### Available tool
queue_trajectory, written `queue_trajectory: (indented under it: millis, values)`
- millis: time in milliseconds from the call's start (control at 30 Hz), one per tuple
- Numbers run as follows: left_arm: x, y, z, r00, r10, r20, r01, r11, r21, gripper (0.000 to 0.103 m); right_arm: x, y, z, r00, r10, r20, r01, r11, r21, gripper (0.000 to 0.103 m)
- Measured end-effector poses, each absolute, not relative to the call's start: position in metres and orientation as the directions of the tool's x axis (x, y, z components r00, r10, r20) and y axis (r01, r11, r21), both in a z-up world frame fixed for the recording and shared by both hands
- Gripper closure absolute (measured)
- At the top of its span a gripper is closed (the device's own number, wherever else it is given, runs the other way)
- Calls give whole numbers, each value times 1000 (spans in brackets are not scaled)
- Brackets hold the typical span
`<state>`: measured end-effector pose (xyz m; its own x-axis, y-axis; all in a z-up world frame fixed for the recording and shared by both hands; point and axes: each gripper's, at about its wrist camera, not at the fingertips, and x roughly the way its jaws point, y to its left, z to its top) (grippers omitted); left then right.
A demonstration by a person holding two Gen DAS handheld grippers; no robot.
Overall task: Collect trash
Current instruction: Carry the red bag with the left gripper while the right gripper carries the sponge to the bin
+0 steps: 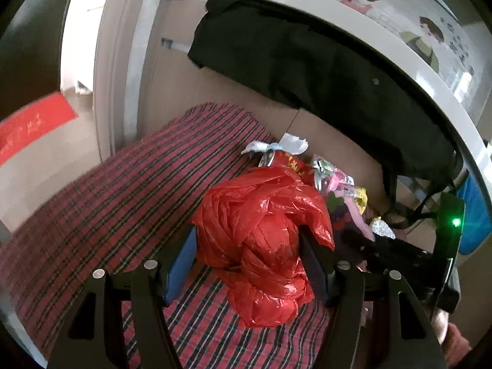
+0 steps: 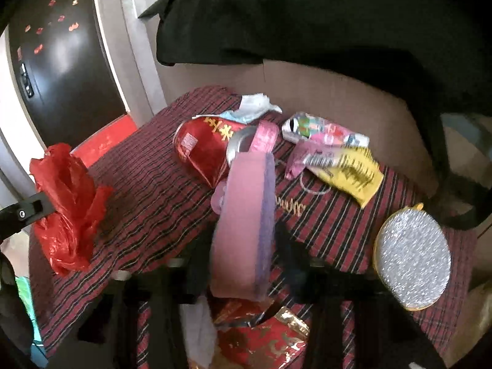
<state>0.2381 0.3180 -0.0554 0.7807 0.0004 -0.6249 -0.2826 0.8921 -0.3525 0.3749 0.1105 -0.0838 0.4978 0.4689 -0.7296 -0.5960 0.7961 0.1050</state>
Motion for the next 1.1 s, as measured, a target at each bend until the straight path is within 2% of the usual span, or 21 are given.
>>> queue_trajectory:
  millis: [300,567,867,1100]
  values:
    - [243,267,-12,834,7,-551,-195,939,-282,38,345,41,-12,643,476,-600,-557,828,60,74]
    - [246,169,32,887,-36,-460,-63,978,-199,38,303,-55,46,775,434,-459,-477,879,27,74]
    - [251,54,57,913,-92,-397,54,993,-106,38,285,-154,62,844,352,-405,-375,927,23,74]
    - [260,-15,58,901,-168,-400,145,985,-88,38,277,-217,56,873,295,-389,-305,952,38,74]
